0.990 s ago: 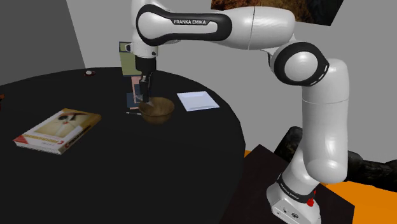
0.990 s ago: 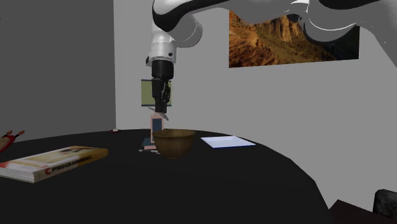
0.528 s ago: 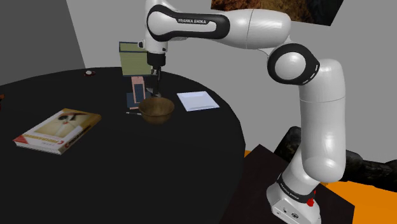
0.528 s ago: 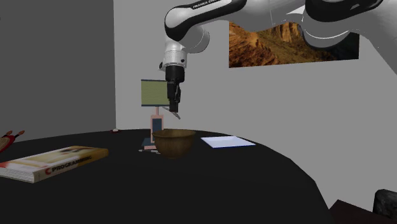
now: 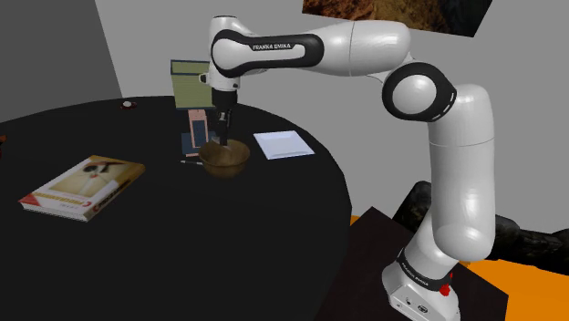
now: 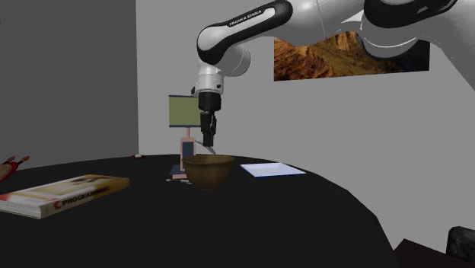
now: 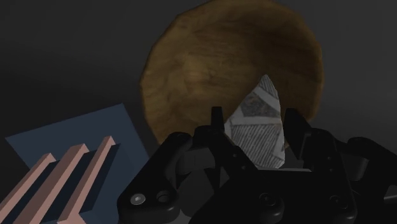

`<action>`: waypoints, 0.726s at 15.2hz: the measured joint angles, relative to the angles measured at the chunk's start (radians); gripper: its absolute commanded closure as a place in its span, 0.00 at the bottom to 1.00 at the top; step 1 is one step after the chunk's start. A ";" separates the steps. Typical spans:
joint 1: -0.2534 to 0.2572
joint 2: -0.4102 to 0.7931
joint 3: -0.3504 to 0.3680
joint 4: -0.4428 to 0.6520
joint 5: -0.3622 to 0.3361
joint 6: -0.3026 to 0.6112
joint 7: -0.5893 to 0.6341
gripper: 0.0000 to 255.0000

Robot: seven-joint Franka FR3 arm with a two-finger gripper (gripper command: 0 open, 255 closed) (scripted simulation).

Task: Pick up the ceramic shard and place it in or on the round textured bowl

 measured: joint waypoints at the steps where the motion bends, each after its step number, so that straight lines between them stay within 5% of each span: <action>1: 0.000 0.000 0.000 -0.014 0.000 0.014 -0.001 1.00; 11: -0.003 0.003 -0.002 -0.090 0.000 0.093 -0.005 1.00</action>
